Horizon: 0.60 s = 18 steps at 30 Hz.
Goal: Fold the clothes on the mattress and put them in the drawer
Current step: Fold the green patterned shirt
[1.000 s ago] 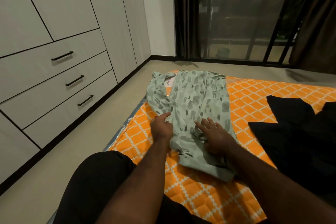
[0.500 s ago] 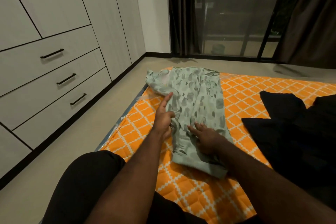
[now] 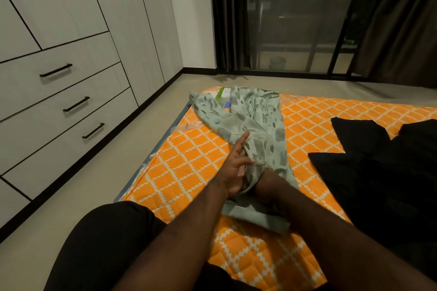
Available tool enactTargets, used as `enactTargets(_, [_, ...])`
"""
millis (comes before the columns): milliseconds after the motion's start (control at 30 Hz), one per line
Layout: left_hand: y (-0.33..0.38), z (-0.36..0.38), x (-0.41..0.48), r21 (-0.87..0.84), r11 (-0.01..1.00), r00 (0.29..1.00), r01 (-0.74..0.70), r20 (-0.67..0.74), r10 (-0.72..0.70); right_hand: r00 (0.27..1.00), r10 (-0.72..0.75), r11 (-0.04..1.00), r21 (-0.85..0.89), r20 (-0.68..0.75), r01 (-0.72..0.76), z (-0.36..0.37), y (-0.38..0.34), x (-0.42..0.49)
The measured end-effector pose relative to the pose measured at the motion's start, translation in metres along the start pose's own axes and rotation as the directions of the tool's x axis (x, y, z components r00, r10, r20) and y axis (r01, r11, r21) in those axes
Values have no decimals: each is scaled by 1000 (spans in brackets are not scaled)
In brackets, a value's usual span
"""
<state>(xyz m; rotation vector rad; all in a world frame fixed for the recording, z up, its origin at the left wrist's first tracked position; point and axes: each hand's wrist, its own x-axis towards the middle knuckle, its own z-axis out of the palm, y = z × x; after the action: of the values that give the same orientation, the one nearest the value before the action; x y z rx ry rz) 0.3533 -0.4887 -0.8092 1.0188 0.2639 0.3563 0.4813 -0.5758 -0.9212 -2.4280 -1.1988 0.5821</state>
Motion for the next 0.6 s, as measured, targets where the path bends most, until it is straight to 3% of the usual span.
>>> enactTargets(133, [-12,-14,7,-68,998,984,7,-176,-18,1000,25,997,73,16,-26,-25,-33,-22])
enactTargets(300, [-7,-19,6,30,998,909,53,-414,-36,972,4,993,-118,234,24,-56,-58,-29])
enactTargets(367, [-7,-23,10,98,993,887,61,-461,-8,961,108,978,-198,254,-58,-75,-61,-29])
enactTargets(533, [-5,-38,34,330,938,824,110,-558,100,981,171,972,-179,87,-153,-113,-54,-19])
enactTargets(600, [-1,-46,48,365,914,797,177,-598,85,965,257,965,76,-60,-252,-118,-48,-14])
